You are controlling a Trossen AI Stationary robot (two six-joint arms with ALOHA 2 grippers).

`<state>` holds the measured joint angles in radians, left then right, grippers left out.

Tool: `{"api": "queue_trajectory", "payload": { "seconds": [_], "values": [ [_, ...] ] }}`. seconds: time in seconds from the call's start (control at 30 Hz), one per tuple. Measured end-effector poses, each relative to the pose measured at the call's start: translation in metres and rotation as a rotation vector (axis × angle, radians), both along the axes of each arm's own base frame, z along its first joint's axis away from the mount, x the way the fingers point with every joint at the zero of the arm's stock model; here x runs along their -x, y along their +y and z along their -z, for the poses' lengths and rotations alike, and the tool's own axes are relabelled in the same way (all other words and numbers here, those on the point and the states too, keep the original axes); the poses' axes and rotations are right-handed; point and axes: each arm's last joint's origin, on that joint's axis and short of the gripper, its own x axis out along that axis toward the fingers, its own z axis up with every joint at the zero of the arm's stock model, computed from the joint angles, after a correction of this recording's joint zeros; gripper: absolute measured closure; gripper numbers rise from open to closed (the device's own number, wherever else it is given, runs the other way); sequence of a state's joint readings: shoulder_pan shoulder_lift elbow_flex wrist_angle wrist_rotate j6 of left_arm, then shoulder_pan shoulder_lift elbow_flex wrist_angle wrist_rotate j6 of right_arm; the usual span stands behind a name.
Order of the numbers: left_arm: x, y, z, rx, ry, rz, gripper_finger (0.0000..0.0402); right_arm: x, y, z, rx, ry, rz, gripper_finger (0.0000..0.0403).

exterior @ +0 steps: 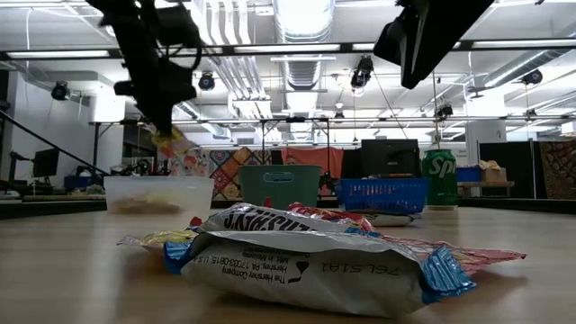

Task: Sort candy
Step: Put the yellow candy into the transparent bin

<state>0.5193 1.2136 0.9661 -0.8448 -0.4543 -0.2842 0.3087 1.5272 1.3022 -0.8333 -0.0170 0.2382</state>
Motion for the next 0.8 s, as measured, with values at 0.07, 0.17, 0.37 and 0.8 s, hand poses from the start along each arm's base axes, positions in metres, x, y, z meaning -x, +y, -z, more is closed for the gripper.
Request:
{"api": "queue_trajectory", "payload": {
  "seconds": [0.07, 0.17, 0.37, 0.8],
  "values": [
    [0.003, 0.017, 0.005, 0.019, 0.000, -0.036, 0.0401, 0.000, 0.001, 0.000, 0.001, -0.001, -0.002, 0.0332],
    [0.004, 0.038, 0.016, 0.071, -0.009, -0.062, 0.0401, 0.000, 0.001, 0.000, 0.002, -0.001, -0.002, 0.0332],
    [-0.007, 0.056, 0.040, 0.107, 0.029, -0.087, 0.0401, 0.000, 0.001, 0.000, -0.001, -0.001, 0.005, 0.0326],
    [-0.016, 0.062, 0.055, 0.118, 0.069, -0.068, 0.0336, 0.000, 0.000, 0.000, 0.012, -0.010, 0.069, 0.0325]
  ]
}}
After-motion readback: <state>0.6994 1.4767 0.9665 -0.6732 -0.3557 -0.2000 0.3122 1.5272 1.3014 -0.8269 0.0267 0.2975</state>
